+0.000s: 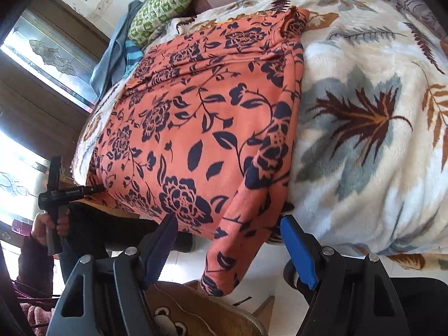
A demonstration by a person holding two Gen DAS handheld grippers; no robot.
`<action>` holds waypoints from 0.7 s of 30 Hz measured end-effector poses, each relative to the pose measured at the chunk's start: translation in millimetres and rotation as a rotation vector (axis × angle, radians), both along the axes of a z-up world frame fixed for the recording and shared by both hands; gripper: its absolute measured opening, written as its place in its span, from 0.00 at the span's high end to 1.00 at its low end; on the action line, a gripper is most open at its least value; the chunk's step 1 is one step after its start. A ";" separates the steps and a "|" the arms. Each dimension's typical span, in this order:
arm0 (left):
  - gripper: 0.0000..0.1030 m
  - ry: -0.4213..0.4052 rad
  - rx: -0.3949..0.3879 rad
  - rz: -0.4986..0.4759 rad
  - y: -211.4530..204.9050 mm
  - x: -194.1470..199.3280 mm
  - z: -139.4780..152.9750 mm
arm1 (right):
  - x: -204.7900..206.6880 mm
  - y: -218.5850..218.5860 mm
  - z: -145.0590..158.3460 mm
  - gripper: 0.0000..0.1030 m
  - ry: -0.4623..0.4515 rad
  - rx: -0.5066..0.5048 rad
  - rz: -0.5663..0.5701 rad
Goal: Fold small clothes
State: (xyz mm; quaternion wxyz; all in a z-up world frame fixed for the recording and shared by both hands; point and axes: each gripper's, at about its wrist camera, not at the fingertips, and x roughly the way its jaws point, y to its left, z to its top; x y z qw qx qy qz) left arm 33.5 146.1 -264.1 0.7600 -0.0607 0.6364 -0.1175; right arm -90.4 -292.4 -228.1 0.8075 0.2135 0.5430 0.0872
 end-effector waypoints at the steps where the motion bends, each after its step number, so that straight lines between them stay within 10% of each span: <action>1: 0.84 -0.012 0.000 -0.012 0.5 -2.7 2.5 | -2.1 -0.8 -3.2 0.23 0.021 0.005 -0.017; 12: 0.86 -0.089 -0.106 -0.058 10.5 -26.0 45.7 | 4.0 32.9 -57.4 0.23 0.231 0.018 -0.084; 13: 0.86 -0.090 -0.117 -0.054 13.4 -24.4 48.0 | 3.6 33.4 -66.8 0.27 0.255 0.029 -0.099; 16: 0.86 -0.094 -0.145 -0.045 20.4 -21.0 55.0 | 0.9 29.3 -80.5 0.90 0.286 0.068 -0.135; 21: 0.86 -0.096 -0.239 -0.035 32.0 -13.4 73.4 | -10.2 12.0 -35.8 0.95 0.144 0.207 -0.110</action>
